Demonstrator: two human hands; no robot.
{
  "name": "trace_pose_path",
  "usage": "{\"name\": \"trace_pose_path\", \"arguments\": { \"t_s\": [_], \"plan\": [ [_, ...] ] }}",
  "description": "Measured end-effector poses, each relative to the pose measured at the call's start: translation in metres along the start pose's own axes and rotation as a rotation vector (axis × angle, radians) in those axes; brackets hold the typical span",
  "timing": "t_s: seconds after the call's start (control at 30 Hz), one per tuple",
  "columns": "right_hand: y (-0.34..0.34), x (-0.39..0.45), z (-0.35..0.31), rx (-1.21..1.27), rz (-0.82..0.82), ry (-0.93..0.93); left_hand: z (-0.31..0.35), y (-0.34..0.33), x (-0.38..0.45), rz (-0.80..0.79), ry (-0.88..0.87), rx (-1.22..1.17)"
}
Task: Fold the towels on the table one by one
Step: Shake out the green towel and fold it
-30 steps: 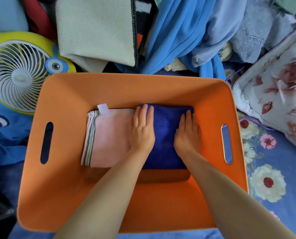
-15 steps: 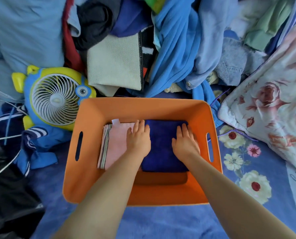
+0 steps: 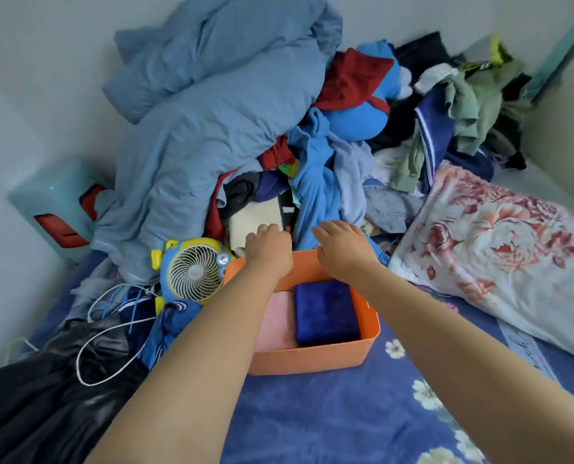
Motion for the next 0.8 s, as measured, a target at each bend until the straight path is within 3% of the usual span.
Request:
{"name": "trace_pose_path", "arguments": {
  "t_s": [0.33,0.63,0.8],
  "plan": [
    [0.149,-0.150,-0.029,-0.123,0.203,-0.105,0.022,0.124,-0.147,0.197,-0.116,0.084],
    [0.165,-0.335,-0.042,-0.181,0.264,-0.391,0.089,0.134,-0.280,0.263,-0.390,0.054],
    [0.170,-0.466,-0.020,-0.204,0.274,-0.606,0.180,0.129,-0.371,0.244,-0.630,0.033]
  ]
}}
Point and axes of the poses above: each hand's wrist, its own x-axis towards the middle knuckle, its own y-axis out of the back of the hand, z = x × y, the point moved 6 cm from there along x, towards the middle knuckle, and after that the axes turned 3 degrees about y, right-handed, at the moved point
